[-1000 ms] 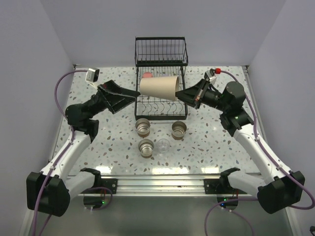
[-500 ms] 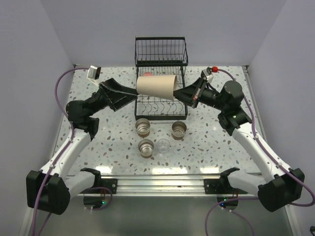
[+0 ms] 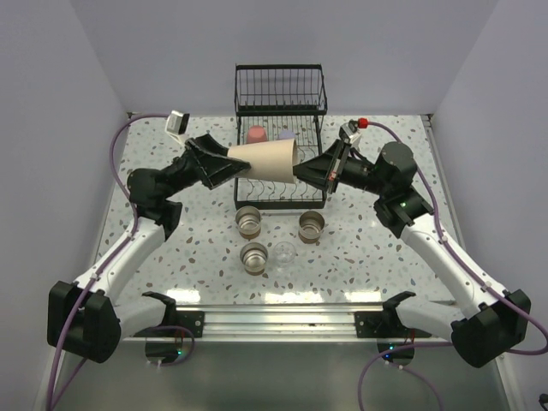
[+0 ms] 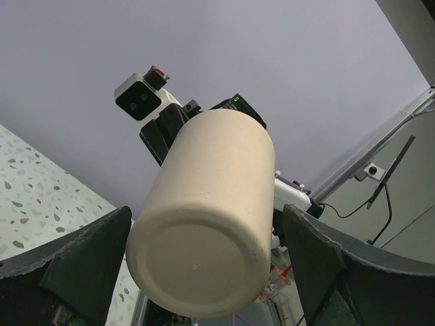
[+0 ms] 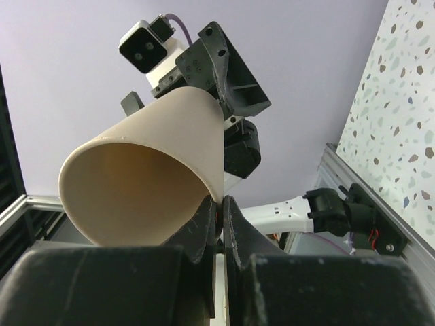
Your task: Load the cups into the dish rack
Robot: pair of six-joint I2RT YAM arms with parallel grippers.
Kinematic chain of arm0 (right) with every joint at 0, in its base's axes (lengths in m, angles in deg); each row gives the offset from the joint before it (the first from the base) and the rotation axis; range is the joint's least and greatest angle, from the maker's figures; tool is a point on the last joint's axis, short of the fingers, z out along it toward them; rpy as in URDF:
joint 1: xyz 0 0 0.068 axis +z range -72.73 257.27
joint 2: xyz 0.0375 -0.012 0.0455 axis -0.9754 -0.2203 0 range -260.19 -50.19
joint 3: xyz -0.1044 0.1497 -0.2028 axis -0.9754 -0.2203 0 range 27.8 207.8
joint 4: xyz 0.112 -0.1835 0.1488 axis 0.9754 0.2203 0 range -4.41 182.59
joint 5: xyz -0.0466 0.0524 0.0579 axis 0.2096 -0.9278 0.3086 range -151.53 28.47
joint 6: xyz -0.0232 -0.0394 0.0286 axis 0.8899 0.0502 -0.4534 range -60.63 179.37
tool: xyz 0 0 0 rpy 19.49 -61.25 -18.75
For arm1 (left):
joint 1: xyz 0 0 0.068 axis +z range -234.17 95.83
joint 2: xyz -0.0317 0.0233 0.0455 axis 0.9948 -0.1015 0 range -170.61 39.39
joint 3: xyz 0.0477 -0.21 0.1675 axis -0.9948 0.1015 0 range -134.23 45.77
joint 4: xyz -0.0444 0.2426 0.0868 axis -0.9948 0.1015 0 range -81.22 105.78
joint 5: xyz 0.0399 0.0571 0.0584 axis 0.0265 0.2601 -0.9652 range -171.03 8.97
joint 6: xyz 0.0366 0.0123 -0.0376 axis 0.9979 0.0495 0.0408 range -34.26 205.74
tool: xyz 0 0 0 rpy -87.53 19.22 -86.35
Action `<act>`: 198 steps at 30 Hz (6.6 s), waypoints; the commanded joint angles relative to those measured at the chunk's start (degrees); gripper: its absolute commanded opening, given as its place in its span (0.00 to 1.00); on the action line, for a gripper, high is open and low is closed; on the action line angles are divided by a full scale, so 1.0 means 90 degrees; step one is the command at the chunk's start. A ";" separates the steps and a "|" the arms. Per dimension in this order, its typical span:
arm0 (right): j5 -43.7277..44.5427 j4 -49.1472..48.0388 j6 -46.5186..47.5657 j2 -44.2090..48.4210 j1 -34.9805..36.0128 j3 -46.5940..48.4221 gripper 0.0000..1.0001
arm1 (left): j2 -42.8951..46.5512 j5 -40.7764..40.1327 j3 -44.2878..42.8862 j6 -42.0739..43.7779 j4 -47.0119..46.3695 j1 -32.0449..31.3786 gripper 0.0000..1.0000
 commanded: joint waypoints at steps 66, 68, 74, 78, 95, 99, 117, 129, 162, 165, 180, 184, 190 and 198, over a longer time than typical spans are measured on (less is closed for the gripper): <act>0.3780 0.7898 0.5755 0.0832 -0.0743 0.2035 0.98 | -0.5005 -0.6694 -0.7189 0.6961 1.0874 -0.1017 0.00; 0.3771 0.7898 0.5794 0.0803 -0.0743 0.2006 0.98 | -0.5132 -0.6684 -0.7189 0.6970 1.0845 -0.1036 0.00; 0.3741 0.7908 0.5882 0.0657 -0.0753 0.2006 0.98 | -0.5552 -0.6781 -0.7413 0.7039 1.0884 -0.1114 0.00; 0.3722 0.7859 0.5902 0.0608 -0.0743 0.1996 0.98 | -0.5874 -0.7035 -0.7745 0.7136 1.1040 -0.1222 0.00; 0.3712 0.7722 0.5853 0.0549 -0.0743 0.1830 0.98 | -0.6266 -0.7387 -0.8019 0.7381 1.1431 -0.1349 0.22; 0.3712 0.7713 0.5853 0.0539 -0.0743 0.1811 0.97 | -0.6256 -0.7368 -0.8000 0.7400 1.1402 -0.1388 0.42; 0.3683 0.7723 0.5873 0.0705 -0.0743 0.1713 0.97 | -0.5710 -0.7631 -0.7892 0.7195 1.1519 -0.1486 1.00; 0.2941 0.7254 0.5834 0.0335 -0.0539 0.1157 0.95 | -0.4079 -0.7583 -0.7532 0.6805 1.1656 -0.1476 1.00; 0.4326 0.6179 0.6312 -0.3757 0.1268 0.2475 0.59 | -0.1275 -0.6157 -0.4161 0.5847 1.0826 -0.1486 0.99; 0.4551 0.6170 0.6293 -0.3894 0.1327 0.2416 0.51 | -0.1529 -0.6098 -0.4278 0.5955 1.0699 -0.1476 0.99; 0.5118 0.6199 0.6351 -0.4353 0.1513 0.2328 0.29 | -0.2154 -0.5727 -0.4543 0.5945 1.0220 -0.1466 0.99; 0.5216 0.6238 0.6410 -0.4373 0.1561 0.2328 0.15 | -0.2028 -0.5717 -0.4494 0.5760 1.0152 -0.1466 0.98; 0.5577 0.6569 0.6536 -0.3915 0.1562 0.2572 0.00 | -0.1706 -0.5863 -0.4309 0.5574 1.0171 -0.1476 0.98; 0.6007 0.7146 0.6625 -0.2568 0.1523 0.2778 0.00 | -0.1325 -0.5864 -0.3850 0.5457 1.0181 -0.1476 0.98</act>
